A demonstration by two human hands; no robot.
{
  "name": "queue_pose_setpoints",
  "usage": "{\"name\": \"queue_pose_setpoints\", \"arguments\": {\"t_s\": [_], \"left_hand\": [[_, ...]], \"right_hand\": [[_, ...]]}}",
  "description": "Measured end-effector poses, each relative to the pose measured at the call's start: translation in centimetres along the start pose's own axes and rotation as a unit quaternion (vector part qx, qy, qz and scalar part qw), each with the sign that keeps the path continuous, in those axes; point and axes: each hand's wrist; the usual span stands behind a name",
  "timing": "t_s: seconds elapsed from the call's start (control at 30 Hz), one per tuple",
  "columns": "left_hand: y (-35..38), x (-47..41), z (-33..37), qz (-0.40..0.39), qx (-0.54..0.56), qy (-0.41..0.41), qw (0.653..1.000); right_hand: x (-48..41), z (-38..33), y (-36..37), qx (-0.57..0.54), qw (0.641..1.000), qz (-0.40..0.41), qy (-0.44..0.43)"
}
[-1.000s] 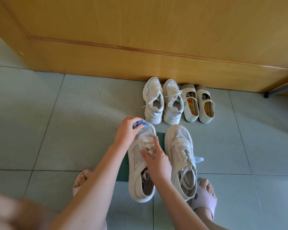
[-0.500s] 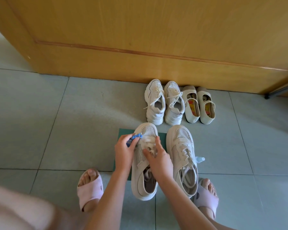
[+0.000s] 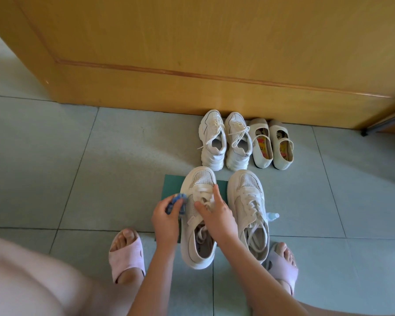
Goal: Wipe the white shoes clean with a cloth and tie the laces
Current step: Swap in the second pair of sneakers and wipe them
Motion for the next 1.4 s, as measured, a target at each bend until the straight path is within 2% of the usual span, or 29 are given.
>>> {"name": "queue_pose_setpoints", "arguments": {"t_s": [0.1,0.27,0.37,0.73,1.1,1.27,1.4], "left_hand": [[0.1,-1.9,1.8,0.027,0.003,0.002,1.000],[0.5,-2.2,1.5,-0.052,-0.036,0.000,0.998],[0.0,-0.6,0.2,-0.060,-0.019,-0.001,0.998],[-0.9,5.2,-1.3,-0.018,0.010,-0.064,0.998],[-0.9,10.2,-1.0,0.003,-0.046,-0.044,0.998],[-1.2,11.6,-1.5,0.004,-0.088,-0.007,0.996],[-1.5,12.5,-1.5,-0.003,-0.098,-0.027,0.995]], "right_hand": [[1.1,0.0,0.2,0.043,0.999,-0.006,0.010],[2.4,0.7,0.5,0.038,0.999,0.002,0.001],[2.1,1.0,0.5,0.027,1.000,0.006,-0.011],[2.2,0.7,0.2,0.004,1.000,0.009,-0.016],[2.0,0.7,0.2,-0.008,1.000,-0.007,-0.008],[2.0,0.9,0.3,-0.005,1.000,-0.009,-0.018],[2.0,0.9,0.1,-0.005,1.000,-0.018,-0.017]]}}
Point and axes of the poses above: each hand's wrist, its own x-axis away from the middle knuckle, its own y-axis out of the palm, z = x × y, and after that the axes turned 4 degrees about -y, right-handed
